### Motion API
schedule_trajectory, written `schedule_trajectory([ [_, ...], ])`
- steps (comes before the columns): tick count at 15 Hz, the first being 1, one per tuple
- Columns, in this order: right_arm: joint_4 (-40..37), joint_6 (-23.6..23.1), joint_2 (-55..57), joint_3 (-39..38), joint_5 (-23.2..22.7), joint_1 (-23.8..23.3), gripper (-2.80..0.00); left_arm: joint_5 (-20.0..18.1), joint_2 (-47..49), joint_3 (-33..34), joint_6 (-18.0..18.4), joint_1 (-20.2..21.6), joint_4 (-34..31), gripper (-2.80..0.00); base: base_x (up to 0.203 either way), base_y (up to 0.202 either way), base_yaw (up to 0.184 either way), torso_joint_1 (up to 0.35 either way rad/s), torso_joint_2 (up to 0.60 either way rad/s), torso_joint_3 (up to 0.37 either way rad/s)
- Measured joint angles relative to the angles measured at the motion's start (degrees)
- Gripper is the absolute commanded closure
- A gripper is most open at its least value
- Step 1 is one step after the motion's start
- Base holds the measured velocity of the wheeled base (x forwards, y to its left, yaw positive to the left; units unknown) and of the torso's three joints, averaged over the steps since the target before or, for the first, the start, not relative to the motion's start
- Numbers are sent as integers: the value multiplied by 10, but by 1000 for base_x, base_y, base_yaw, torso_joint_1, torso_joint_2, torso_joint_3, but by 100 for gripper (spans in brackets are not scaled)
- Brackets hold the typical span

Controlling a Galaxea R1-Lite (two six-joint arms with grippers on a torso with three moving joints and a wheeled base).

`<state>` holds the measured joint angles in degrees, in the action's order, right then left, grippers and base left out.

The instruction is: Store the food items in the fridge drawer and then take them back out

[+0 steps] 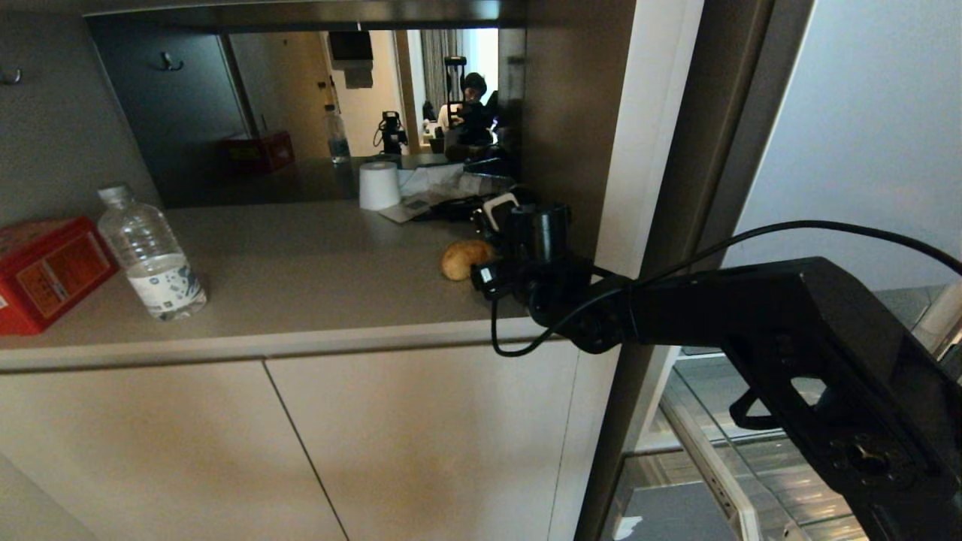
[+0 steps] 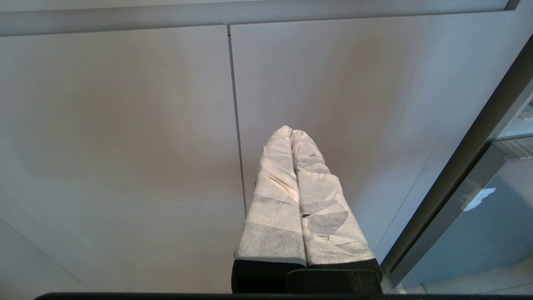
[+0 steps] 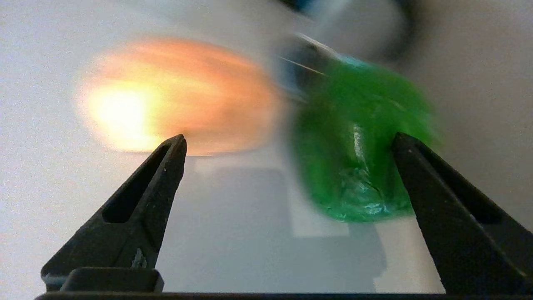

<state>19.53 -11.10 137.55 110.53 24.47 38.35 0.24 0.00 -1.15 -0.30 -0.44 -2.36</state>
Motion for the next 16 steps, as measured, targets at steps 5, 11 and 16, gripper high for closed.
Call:
schedule_trajectory([
  [5, -62, 83, -57, 0, -18, 42, -280, 0, 0, 0, 0, 0, 0, 0, 0, 0, 0, 0, 0, 0],
  [11, 11, 10, -28, 0, 54, 6, -280, 0, 0, 0, 0, 0, 0, 0, 0, 0, 0, 0, 0, 0],
  [16, 86, 7, 14, 2, 71, -9, -280, 0, 0, 0, 0, 0, 0, 0, 0, 0, 0, 0, 0, 0],
])
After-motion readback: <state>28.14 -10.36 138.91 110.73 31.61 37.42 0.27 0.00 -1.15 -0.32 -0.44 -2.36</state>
